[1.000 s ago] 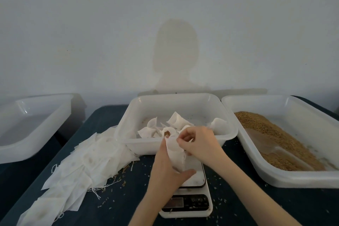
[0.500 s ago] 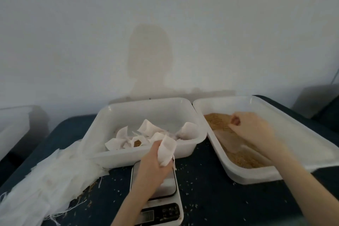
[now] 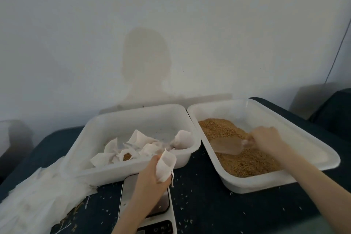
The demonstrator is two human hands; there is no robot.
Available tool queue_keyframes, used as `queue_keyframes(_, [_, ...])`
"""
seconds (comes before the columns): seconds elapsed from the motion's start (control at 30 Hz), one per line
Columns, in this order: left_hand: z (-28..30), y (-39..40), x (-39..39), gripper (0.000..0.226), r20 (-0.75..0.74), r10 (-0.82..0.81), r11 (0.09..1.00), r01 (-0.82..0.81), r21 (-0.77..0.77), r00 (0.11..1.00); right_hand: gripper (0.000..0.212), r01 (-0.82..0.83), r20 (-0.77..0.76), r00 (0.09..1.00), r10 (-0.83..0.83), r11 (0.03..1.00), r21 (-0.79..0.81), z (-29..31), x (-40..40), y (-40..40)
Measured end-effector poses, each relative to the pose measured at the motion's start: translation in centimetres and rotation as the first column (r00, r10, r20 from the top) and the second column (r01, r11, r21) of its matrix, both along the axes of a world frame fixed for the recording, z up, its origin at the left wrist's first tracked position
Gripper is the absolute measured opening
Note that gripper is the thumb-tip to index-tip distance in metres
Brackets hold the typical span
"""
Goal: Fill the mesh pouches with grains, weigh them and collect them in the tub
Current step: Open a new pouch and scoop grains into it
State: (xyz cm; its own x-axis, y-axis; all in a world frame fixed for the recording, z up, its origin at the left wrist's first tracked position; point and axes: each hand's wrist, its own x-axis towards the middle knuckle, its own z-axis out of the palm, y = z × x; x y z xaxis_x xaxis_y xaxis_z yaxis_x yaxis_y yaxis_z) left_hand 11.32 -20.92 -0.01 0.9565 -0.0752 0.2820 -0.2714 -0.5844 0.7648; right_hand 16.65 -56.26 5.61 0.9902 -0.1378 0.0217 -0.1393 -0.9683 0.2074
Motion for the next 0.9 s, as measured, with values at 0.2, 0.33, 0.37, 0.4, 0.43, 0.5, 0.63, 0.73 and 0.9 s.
queue_keyframes(0.2, [0.7,0.6,0.4,0.047,0.024,-0.041,0.999,0.041,0.007,0.999,0.010,-0.090,0.056,0.992,0.112,0.949,-0.301,1.5,0.7,-1.3])
queue_keyframes(0.33, [0.3,0.3,0.4,0.048,0.010,-0.031,0.999,0.031,0.012,0.999,0.026,-0.163,0.013,0.986,0.168,0.969,-0.185,1.8,0.5,-1.5])
queue_keyframes(0.37, [0.2,0.1,0.4,0.049,-0.001,-0.021,1.000,0.021,0.010,1.000,0.030,-0.175,0.003,0.984,0.176,0.980,-0.093,2.0,0.3,-1.4])
queue_keyframes(0.4, [0.0,0.1,0.3,0.050,-0.007,-0.016,1.000,0.016,0.003,1.000,0.038,-0.170,-0.018,0.985,0.170,0.985,0.005,2.0,0.2,-1.6])
queue_keyframes(0.43, [-0.3,0.1,0.4,0.053,-0.003,-0.018,1.000,0.018,0.000,1.000,0.043,-0.170,-0.047,0.983,0.175,0.981,0.097,2.0,0.0,-1.7])
queue_keyframes(0.5, [-0.6,0.2,0.5,0.056,0.007,-0.019,1.000,0.019,0.007,1.000,0.038,-0.162,-0.105,0.976,0.191,0.958,0.238,1.9,-0.6,-2.1])
queue_keyframes(0.63, [-0.7,0.4,0.8,0.053,-0.036,0.022,1.000,-0.021,0.022,0.999,0.022,-0.102,-0.029,0.991,0.127,0.891,0.442,1.3,-1.2,-3.1])
queue_keyframes(0.73, [-0.8,0.6,0.8,0.050,-0.037,0.029,0.999,-0.027,0.031,0.999,0.032,-0.073,0.030,0.997,0.067,0.938,0.338,1.4,-1.2,-3.7])
queue_keyframes(0.9, [-0.9,0.5,0.9,0.053,-0.061,0.050,0.997,-0.046,0.059,0.997,0.035,-0.062,0.016,0.998,0.060,0.957,0.283,2.0,-1.2,-4.2])
